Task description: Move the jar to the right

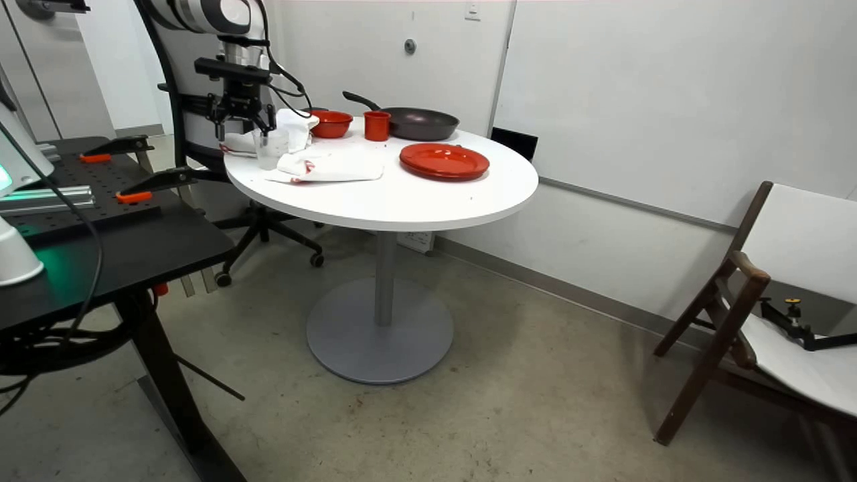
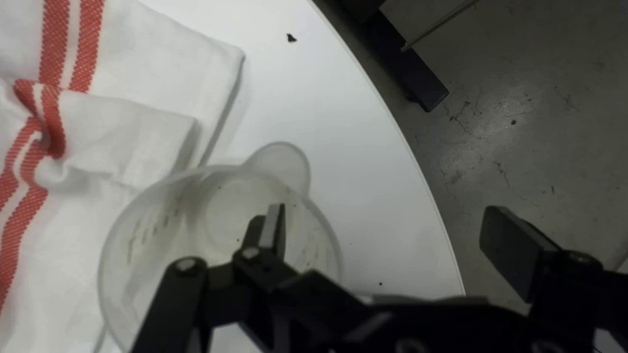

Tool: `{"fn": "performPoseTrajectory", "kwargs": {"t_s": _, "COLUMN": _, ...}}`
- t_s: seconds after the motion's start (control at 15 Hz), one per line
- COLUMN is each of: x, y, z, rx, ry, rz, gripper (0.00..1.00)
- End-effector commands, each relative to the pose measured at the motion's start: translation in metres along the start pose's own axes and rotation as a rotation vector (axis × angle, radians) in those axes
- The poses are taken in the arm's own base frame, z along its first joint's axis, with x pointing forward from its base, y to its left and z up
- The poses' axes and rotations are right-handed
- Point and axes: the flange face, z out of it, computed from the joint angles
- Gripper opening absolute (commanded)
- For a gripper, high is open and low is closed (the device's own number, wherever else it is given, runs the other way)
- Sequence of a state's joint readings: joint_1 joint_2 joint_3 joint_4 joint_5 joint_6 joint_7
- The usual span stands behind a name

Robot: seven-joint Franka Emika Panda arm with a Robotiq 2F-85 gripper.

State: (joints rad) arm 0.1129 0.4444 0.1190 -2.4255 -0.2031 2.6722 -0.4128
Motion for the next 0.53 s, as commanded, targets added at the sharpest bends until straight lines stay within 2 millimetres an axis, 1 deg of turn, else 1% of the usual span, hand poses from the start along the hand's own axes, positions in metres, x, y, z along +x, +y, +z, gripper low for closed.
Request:
{"fn": "performPoseTrajectory", "kwargs": {"t_s": 0.0, "x": 0.013, "y": 0.004, "z": 0.004, "rx": -0.018, "ry": 0.012, "rz": -0.007, "gripper": 0.75}}
{"fn": "performPoseTrajectory", "kwargs": {"t_s": 0.07, "x": 0.014, "y": 0.004, "z": 0.005, "rx": -0.018, "ry": 0.013, "rz": -0.008, "gripper": 0.74}}
{"fn": "performPoseTrajectory", "kwargs": {"t_s": 0.13, "x": 0.015, "y": 0.005, "z": 0.004, "rx": -0.018, "ry": 0.014, "rz": -0.006, "gripper": 0.68}}
{"fn": "performPoseTrajectory", "kwargs": {"t_s": 0.33, "x": 0.015, "y": 0.007, "z": 0.001, "rx": -0.012, "ry": 0.018, "rz": 0.002, "gripper": 0.45}}
{"fn": "performPoseTrajectory", "kwargs": {"t_s": 0.4, "x": 0.014, "y": 0.007, "z": -0.002, "rx": -0.008, "ry": 0.023, "rz": 0.007, "gripper": 0.38}}
{"fn": "performPoseTrajectory", "kwargs": {"t_s": 0.47, "x": 0.014, "y": 0.007, "z": -0.006, "rx": -0.005, "ry": 0.028, "rz": 0.012, "gripper": 0.29}}
